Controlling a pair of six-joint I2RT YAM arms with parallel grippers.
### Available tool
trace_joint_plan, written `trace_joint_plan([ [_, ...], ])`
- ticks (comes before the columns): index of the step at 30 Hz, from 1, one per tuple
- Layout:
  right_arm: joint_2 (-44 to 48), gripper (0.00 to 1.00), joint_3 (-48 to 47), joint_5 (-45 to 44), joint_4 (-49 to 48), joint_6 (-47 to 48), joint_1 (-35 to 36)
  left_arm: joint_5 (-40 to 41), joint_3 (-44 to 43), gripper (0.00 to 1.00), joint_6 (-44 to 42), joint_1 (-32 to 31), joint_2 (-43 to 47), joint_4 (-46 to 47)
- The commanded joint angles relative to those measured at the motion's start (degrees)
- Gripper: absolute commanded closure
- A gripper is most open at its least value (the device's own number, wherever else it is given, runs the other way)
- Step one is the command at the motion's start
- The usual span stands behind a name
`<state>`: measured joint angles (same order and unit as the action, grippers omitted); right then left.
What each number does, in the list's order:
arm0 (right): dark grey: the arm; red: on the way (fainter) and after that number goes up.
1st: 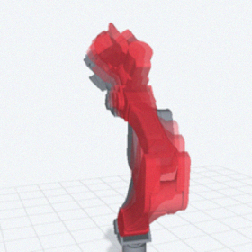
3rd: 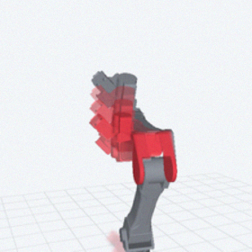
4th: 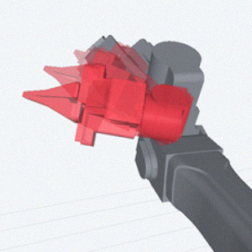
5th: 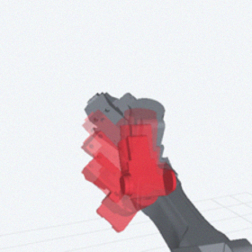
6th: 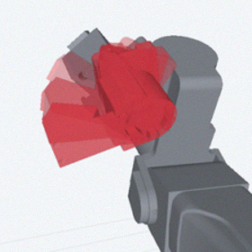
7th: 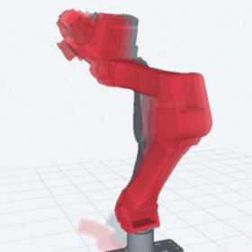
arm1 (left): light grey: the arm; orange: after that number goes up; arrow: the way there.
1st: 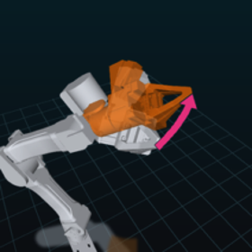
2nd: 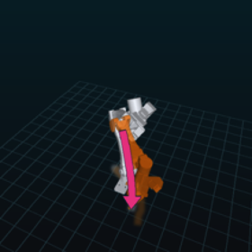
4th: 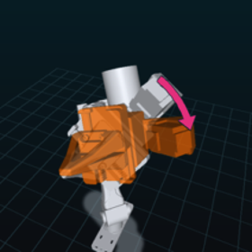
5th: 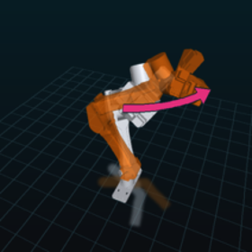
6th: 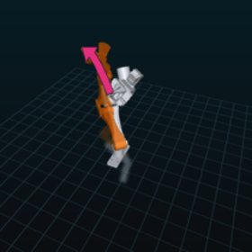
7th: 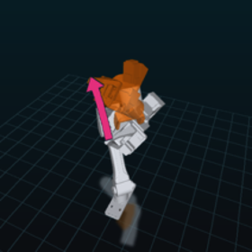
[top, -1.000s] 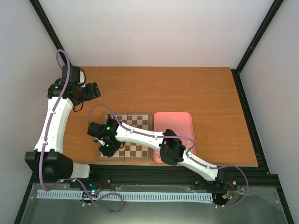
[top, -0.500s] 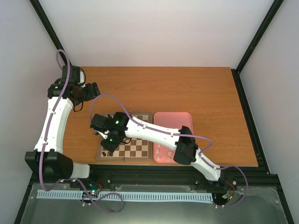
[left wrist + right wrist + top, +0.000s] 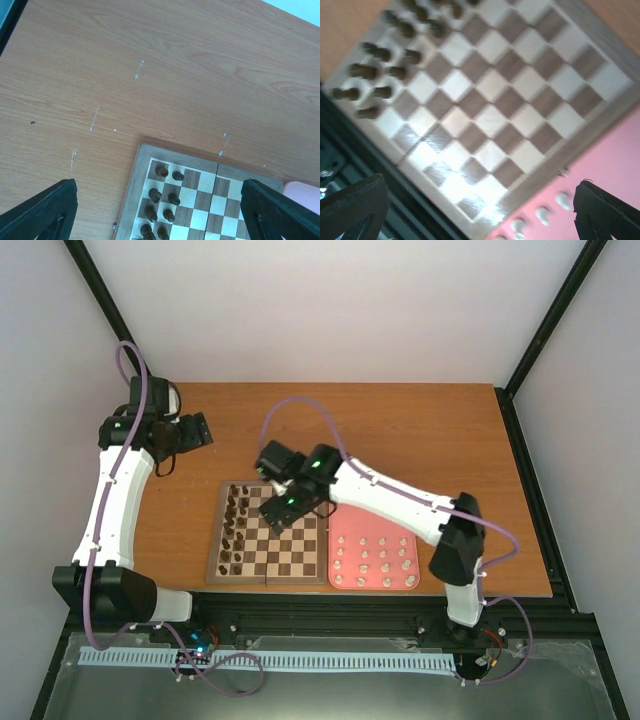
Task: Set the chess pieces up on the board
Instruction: Place the chess piece on the chessboard, then reset both arms
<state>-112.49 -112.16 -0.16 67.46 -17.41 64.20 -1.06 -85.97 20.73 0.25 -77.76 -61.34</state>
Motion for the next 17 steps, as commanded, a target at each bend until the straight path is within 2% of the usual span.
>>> trace_joint_plan([
  [1,8.97,0.00,8.43,0.28,-5.47,-3.46,-7.14,2.84,-3.82,0.00,-1.46,-0.16,-0.99,-2.06],
  [5,12.20,0.00,13.18,0.71,-5.07,-3.71,-15.25,4.37,-5.69,0.00,-1.45,-0.16,-1.51,-3.63],
  [8,13.65,0.00,14.38,-2.16,-3.79,-3.75,-19.52,3.85,-5.76,0.00,-0.74,-0.16,-1.27,-3.92],
  [11,16.03,0.00,15.80,-6.06,-3.61,-3.12,-20.99,3.73,-5.11,0.00,-0.63,-0.16,-1.02,-4.24],
  [17,18.47,0.00,18.10,-6.57,-4.45,-2.00,-22.26,3.16,-3.97,0.00,-1.88,-0.15,-0.37,-4.67],
])
